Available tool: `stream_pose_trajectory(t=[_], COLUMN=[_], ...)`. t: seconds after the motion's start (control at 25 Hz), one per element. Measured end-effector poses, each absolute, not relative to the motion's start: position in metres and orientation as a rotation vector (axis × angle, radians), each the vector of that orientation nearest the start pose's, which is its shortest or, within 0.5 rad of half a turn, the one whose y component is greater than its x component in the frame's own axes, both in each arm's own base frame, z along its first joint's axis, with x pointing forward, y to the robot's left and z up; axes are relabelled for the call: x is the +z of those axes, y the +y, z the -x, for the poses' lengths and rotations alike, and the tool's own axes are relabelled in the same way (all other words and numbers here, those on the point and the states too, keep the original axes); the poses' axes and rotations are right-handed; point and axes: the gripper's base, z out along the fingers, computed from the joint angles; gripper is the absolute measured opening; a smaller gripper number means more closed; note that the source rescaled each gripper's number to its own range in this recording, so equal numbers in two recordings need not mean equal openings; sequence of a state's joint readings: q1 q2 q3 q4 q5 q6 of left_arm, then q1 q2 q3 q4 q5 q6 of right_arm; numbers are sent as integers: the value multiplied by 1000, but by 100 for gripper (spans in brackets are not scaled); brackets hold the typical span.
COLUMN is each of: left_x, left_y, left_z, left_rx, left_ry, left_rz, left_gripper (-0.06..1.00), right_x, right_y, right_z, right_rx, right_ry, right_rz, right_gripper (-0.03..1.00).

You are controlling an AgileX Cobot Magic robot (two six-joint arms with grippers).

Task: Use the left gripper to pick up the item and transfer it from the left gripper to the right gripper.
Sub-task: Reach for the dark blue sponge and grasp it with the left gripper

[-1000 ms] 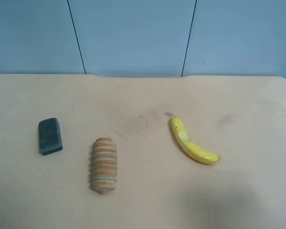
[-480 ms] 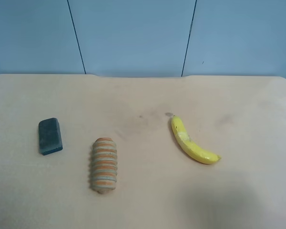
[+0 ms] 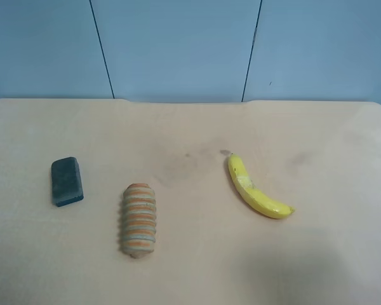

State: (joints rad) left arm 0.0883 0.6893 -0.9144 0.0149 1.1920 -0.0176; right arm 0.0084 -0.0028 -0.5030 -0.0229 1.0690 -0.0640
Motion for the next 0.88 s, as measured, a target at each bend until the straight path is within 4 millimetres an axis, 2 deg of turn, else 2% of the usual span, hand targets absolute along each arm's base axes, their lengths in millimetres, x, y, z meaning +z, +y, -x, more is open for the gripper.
stream_pose_trajectory(t=[0.16, 0.4, 0.64, 0.88], left_x=[354, 320, 279, 236], left_y=[14, 9, -21, -46], left_z=[-141, -197, -240, -270], left_rx=[9, -52, -62, -60], left_ry=[2559, 2694, 2784, 2840], left_rz=[251, 414, 496, 565], left_gripper=[100, 100, 100, 100], right_x=[277, 277, 277, 277], right_y=[-2, -2, -2, -2], right_z=[6, 6, 6, 6], right_rx=[-62, -62, -62, -62], right_ry=[2046, 2046, 2046, 2046], right_rz=[73, 73, 73, 73], right_gripper=[100, 100, 100, 100])
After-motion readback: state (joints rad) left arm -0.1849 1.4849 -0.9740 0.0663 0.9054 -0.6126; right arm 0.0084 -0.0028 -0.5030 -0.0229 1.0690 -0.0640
